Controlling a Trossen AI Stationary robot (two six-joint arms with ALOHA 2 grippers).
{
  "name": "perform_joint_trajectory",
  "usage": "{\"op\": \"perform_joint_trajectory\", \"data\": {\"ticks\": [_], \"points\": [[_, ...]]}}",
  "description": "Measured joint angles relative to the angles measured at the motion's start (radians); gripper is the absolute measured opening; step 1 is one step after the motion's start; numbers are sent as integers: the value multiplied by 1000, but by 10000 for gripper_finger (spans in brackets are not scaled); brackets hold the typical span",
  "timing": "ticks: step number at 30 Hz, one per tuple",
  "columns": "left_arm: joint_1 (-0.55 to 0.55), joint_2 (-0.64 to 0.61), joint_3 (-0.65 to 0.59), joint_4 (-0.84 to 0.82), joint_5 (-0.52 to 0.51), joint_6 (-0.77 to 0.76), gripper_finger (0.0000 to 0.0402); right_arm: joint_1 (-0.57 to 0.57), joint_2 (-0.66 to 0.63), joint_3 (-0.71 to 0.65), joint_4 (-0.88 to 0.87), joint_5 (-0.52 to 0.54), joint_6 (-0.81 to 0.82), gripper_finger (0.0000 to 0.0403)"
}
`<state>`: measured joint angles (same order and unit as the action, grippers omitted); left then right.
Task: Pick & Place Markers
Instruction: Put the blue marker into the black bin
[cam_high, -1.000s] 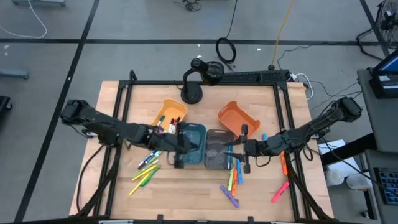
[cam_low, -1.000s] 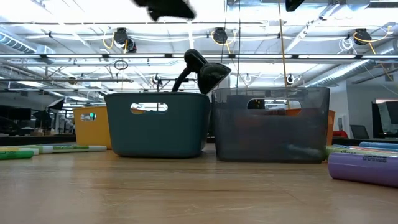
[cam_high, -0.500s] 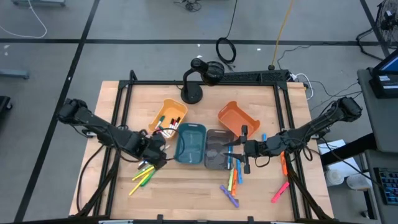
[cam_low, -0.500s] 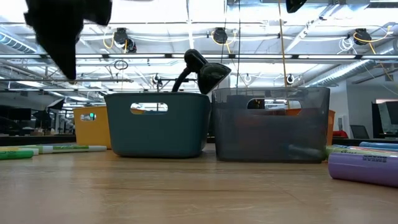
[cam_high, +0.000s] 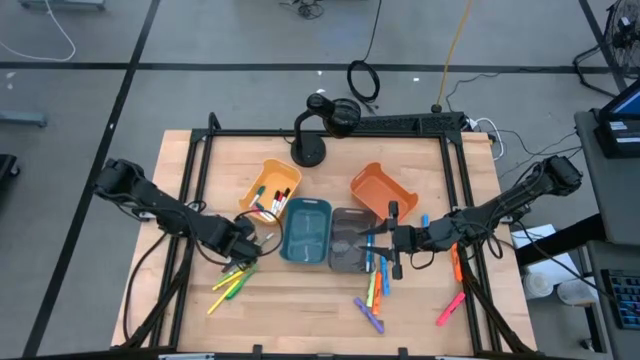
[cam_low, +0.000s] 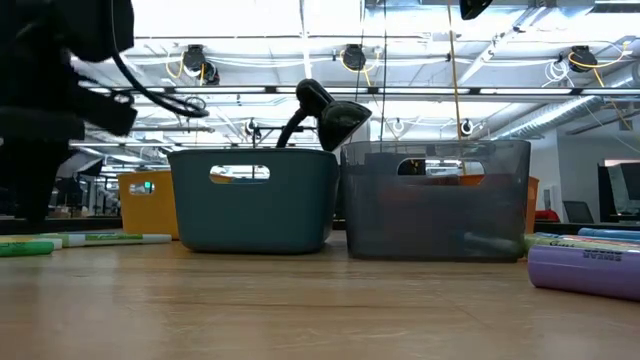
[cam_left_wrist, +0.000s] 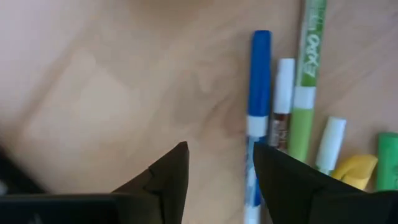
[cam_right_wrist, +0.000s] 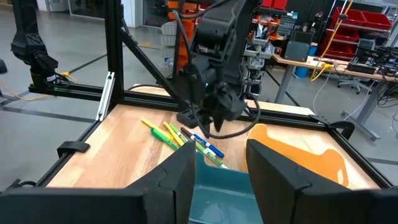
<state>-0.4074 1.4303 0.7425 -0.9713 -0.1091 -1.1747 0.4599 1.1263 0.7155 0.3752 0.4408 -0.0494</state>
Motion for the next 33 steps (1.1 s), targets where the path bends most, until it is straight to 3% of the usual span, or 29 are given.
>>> {"op": "perform_joint_trajectory", "data": {"ticks": [5,24,27,33], "points": [[0,0,-55,98,14,14,184,0,0,0,0,0,0,130],[4,-8,-149,171,107,-53,180,0,0,0,1,0,0,130],[3,-7,-149,176,114,-46,148,0,0,0,1,0,0,130],[3,-6,-149,176,128,-55,29,0,0,0,1,0,0,130]]}}
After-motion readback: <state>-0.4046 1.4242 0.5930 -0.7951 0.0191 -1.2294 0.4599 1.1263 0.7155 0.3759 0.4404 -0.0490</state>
